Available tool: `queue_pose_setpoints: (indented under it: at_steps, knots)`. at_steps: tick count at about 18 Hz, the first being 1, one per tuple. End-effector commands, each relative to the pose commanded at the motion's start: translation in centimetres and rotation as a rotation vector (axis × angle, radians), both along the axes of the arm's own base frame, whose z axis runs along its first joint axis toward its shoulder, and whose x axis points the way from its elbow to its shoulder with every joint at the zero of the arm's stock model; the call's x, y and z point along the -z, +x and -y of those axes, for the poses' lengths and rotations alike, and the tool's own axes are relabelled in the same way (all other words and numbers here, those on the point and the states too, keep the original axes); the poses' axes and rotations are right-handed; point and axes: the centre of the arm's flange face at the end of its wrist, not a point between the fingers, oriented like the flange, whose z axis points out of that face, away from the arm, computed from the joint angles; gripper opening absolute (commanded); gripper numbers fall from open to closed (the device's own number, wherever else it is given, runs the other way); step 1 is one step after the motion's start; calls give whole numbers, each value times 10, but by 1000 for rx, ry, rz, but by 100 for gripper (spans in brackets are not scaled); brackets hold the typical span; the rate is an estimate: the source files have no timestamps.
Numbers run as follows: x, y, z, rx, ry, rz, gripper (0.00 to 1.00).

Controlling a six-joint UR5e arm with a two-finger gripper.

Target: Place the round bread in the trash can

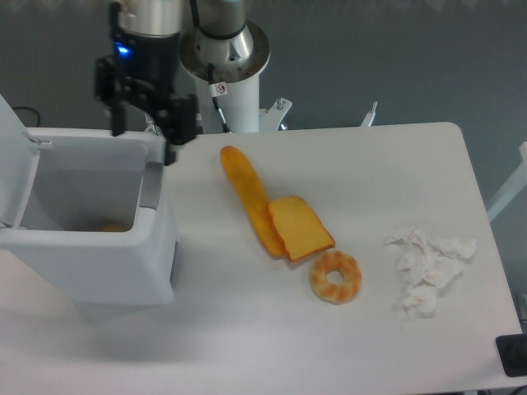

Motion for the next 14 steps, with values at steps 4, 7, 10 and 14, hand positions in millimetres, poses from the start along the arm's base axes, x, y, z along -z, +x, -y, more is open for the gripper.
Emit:
queue_pose_setpoints:
  at_steps: [4,7,10,14]
  knots:
    - [25,-43,13,-78,-124,-56,100]
    - [30,-54,16,-71,-211,-137,100]
    - [36,-61,16,2,-251,-178,100]
    - [34,-71,26,7,-347,-263,100]
